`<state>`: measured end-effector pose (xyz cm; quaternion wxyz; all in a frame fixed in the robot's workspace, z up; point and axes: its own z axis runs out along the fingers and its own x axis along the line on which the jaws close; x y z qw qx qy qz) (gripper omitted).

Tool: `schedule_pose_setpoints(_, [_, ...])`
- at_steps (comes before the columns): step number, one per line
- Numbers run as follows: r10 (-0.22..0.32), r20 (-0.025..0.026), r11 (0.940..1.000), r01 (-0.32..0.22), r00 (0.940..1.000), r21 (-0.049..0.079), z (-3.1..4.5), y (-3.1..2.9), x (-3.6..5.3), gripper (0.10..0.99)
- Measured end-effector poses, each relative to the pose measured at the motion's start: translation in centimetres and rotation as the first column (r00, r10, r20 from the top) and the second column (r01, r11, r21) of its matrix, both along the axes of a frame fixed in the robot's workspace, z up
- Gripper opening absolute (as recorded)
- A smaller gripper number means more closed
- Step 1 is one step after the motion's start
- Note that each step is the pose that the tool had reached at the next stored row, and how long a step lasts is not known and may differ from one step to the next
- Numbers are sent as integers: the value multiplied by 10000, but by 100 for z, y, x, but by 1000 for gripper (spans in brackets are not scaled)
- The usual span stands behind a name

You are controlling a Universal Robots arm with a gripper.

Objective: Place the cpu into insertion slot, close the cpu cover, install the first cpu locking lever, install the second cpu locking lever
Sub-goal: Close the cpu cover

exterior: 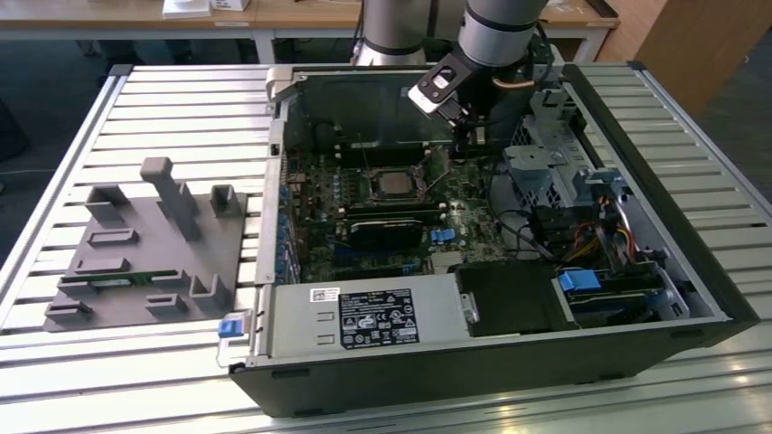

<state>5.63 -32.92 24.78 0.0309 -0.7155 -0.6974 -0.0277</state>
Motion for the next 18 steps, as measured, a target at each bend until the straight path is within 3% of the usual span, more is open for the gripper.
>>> schedule_pose_setpoints(18, [0,0,10000,0,10000,1,0,0,-36,106])
